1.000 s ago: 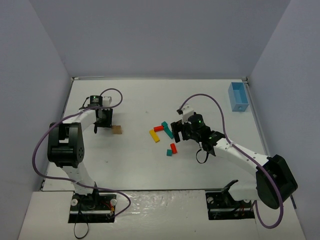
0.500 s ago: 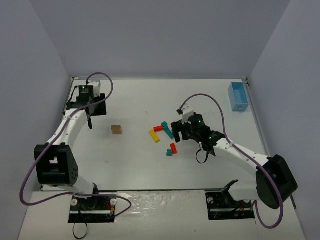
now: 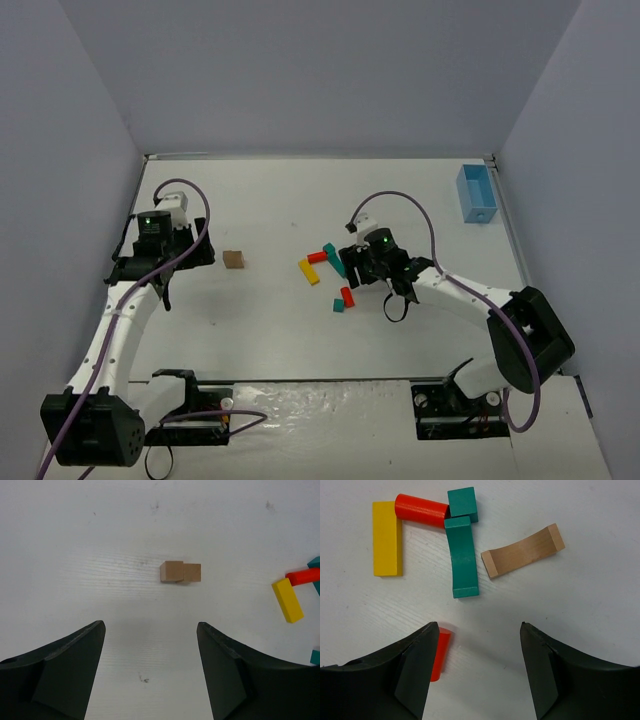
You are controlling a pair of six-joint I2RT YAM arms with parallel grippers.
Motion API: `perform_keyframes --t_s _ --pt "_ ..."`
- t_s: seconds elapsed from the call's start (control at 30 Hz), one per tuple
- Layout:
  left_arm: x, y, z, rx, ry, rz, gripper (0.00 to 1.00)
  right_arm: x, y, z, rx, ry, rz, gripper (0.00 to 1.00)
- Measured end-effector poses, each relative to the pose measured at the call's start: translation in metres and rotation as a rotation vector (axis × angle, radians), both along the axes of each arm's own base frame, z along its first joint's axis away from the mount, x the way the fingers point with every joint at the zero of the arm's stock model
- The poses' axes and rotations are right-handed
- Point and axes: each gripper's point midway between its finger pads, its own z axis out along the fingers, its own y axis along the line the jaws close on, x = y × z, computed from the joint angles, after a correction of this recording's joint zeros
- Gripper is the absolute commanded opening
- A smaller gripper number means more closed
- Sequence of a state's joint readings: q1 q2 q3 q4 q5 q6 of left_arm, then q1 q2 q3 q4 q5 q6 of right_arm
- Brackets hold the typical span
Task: Build the wood block tower
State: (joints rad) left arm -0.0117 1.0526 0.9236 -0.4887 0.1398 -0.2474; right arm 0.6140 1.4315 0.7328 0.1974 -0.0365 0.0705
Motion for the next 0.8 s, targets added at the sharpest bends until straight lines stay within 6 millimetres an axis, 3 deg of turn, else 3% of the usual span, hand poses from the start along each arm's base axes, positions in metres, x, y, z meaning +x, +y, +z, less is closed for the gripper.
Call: perform_keyframes --t_s 0.33,0.8 --pt "-0.010 -0.003 -0.007 -0.001 0.012 -0.010 0.71 0.014 0.014 -0.009 0.003 0.049 -0.016 0.55" --pt "-0.010 -0.002 -0.007 0.002 0.012 -0.007 0.71 0.016 0.021 -0.048 -0.041 0.152 -0.023 0.49"
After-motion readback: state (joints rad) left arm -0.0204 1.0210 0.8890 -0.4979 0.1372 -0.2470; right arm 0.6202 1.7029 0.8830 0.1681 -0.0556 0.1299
